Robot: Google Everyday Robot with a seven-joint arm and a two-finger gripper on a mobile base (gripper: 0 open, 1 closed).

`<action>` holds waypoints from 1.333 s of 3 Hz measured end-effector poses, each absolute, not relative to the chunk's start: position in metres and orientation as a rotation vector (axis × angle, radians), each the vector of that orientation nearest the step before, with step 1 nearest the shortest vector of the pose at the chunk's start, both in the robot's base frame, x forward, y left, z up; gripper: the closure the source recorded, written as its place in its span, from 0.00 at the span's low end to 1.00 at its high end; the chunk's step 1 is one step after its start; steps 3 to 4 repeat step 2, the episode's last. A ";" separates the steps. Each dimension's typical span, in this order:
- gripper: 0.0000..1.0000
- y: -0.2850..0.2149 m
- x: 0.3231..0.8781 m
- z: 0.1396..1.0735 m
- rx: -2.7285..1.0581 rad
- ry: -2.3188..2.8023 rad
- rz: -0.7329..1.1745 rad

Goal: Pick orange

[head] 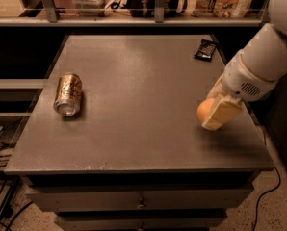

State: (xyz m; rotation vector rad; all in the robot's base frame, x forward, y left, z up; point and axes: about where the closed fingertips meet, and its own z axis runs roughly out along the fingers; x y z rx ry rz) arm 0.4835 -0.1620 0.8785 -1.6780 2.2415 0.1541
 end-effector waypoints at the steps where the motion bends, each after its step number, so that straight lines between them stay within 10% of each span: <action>1: 1.00 -0.157 0.503 0.947 -1.686 2.145 0.069; 4: 1.00 -0.155 0.510 0.971 -1.659 2.102 0.044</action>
Offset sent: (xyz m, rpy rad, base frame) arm 0.0166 0.0044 0.0601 -0.0065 -0.0876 0.0284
